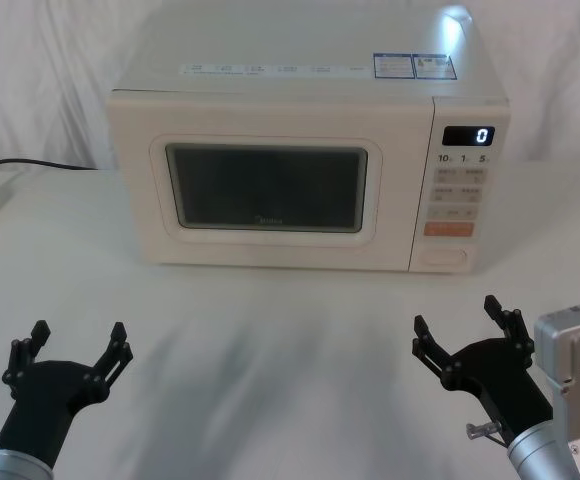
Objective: Press the button to open the microwave door with one hand; close the microwave door with the other hand.
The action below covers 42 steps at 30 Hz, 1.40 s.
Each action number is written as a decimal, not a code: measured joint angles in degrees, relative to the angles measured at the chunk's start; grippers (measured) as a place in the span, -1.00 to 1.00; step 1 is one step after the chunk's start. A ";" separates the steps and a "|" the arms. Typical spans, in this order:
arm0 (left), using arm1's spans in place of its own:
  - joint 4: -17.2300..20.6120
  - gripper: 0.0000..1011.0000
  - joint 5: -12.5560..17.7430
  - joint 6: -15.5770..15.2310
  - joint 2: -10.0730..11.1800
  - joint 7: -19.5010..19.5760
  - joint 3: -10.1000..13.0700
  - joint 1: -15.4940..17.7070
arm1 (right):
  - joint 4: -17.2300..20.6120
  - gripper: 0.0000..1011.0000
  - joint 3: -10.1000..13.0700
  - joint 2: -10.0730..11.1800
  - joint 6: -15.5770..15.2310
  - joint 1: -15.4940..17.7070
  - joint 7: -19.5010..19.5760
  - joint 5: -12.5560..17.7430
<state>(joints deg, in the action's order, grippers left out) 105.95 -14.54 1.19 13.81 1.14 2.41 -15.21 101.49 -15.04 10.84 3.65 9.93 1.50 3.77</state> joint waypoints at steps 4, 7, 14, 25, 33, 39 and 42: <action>0.00 0.98 0.00 0.00 0.00 0.00 0.00 0.00 | 0.00 0.98 0.00 0.00 0.00 0.00 0.00 0.00; 0.00 0.98 0.00 0.00 0.00 0.00 0.00 0.00 | 0.00 0.98 0.00 0.00 0.00 0.00 0.00 0.00; 0.00 0.98 0.00 0.00 0.00 0.00 0.00 0.00 | -0.01 0.98 0.58 -0.74 -0.18 0.22 -0.11 -0.20; 0.00 0.98 0.00 0.00 0.00 0.00 0.00 0.00 | -0.57 0.98 2.06 -2.93 -0.80 -0.13 -1.40 -0.73; 0.00 0.98 0.00 0.00 0.00 0.00 0.00 0.00 | -1.74 0.98 3.20 -4.72 -1.95 -1.18 -3.26 0.44; 0.00 0.98 0.00 0.00 0.00 0.00 0.00 0.00 | -3.15 0.73 3.56 -5.83 -4.25 -2.80 -4.59 -0.09; 0.00 0.98 0.00 0.00 0.00 0.00 0.00 0.00 | -3.96 0.60 3.72 -6.41 -4.85 -3.63 -4.70 -0.72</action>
<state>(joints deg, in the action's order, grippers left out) 105.95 -14.54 1.19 13.81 1.14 2.42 -15.21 97.53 -11.33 4.43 -1.21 6.30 -3.21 3.05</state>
